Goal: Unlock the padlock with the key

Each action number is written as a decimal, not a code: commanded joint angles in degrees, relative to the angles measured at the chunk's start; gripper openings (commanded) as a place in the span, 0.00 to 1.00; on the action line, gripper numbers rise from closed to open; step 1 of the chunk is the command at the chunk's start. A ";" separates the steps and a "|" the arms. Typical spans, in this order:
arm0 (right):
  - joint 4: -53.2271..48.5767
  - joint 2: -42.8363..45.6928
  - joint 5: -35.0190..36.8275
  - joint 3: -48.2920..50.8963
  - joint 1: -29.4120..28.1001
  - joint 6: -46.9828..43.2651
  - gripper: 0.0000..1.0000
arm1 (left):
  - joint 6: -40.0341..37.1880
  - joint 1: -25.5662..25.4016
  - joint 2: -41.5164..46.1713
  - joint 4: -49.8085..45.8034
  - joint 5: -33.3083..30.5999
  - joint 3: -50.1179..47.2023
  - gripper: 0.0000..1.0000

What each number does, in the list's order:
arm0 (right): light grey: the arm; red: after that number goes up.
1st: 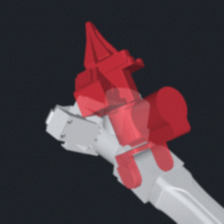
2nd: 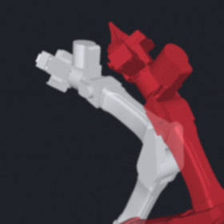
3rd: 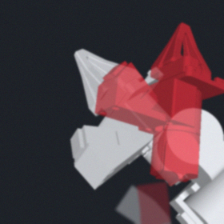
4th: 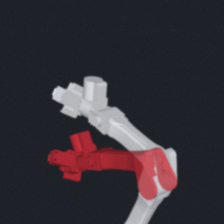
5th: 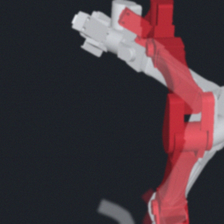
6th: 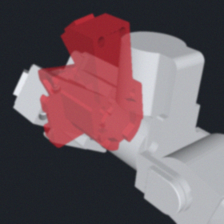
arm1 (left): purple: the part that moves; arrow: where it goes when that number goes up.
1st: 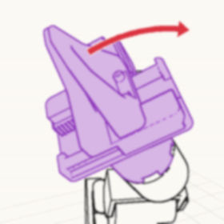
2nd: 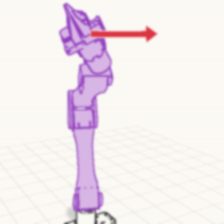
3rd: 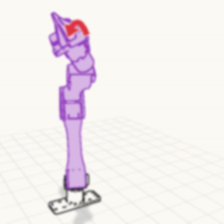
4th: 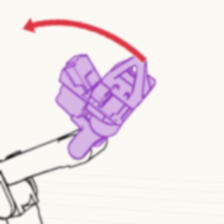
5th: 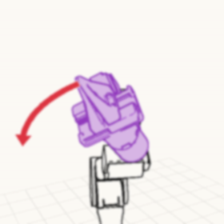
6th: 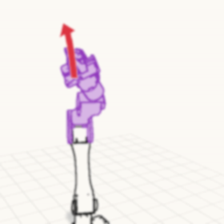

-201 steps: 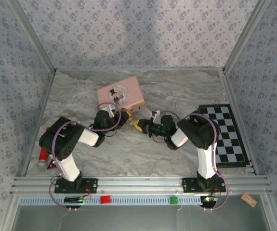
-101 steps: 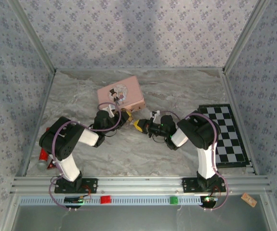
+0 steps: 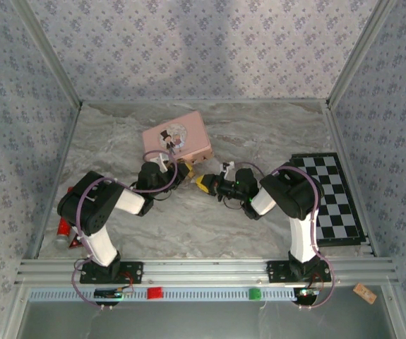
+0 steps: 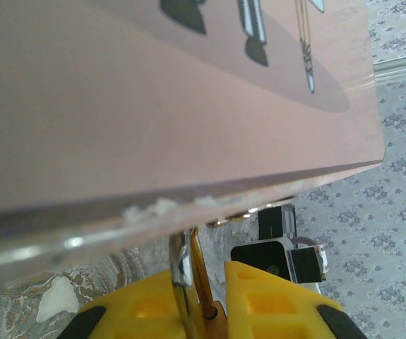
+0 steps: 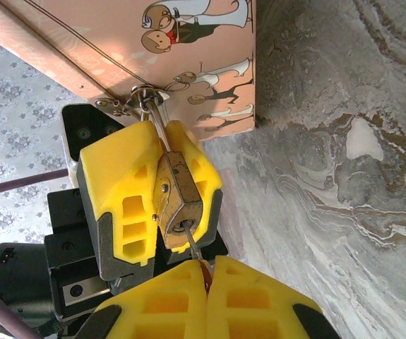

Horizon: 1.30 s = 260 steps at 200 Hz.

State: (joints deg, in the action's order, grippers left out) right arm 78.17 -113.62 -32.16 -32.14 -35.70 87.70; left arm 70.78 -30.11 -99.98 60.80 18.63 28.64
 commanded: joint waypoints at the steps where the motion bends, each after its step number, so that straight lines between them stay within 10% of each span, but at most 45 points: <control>1: 1.64 1.65 -0.53 -1.85 0.29 0.47 0.00 | 4.75 -1.95 -1.00 1.96 5.54 -0.43 0.00; 260: 1.68 1.64 -0.71 -2.05 0.15 0.45 0.00 | 4.80 -2.88 -1.07 1.43 4.66 0.47 0.00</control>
State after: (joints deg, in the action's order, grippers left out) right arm 78.04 -113.62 -32.40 -32.62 -35.59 87.70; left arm 71.50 -30.70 -99.98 61.25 18.61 28.64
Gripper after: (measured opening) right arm 0.048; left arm 0.142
